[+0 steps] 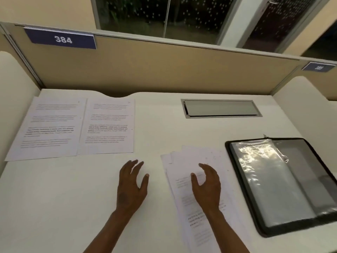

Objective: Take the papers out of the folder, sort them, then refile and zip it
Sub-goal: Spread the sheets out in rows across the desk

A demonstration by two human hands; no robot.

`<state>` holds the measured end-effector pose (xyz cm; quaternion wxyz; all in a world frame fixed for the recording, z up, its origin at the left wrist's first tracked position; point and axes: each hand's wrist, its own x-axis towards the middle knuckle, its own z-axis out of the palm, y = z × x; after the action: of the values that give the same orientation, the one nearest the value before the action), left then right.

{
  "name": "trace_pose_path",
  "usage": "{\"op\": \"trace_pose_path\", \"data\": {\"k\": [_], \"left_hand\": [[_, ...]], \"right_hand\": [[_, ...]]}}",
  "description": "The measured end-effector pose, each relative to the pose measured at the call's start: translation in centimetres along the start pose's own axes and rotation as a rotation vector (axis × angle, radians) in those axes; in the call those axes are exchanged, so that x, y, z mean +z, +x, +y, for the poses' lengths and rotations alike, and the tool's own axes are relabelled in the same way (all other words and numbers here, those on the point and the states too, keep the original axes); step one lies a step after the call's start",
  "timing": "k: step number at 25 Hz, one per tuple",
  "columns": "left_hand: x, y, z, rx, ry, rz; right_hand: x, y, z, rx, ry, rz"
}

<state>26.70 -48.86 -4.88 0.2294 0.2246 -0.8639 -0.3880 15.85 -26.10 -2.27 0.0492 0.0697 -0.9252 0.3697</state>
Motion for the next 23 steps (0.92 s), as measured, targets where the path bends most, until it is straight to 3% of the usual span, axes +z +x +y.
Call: {"op": "trace_pose_path", "data": {"k": [7, 9, 15, 23], "left_hand": [[8.0, -7.7, 4.5, 0.139, 0.082, -0.354], [8.7, -8.0, 4.4, 0.155, 0.141, -0.376], [9.0, -8.2, 5.2, 0.106, 0.19, -0.384], [10.3, -9.2, 9.0, 0.004, 0.209, -0.3]], "right_hand": [[-6.5, 0.9, 9.1, 0.194, -0.237, -0.196], [-6.8, 1.1, 9.4, 0.176, -0.253, -0.242], [-8.5, 2.1, 9.5, 0.116, -0.105, -0.067], [-9.8, 1.3, 10.0, -0.026, 0.086, -0.066]]}}
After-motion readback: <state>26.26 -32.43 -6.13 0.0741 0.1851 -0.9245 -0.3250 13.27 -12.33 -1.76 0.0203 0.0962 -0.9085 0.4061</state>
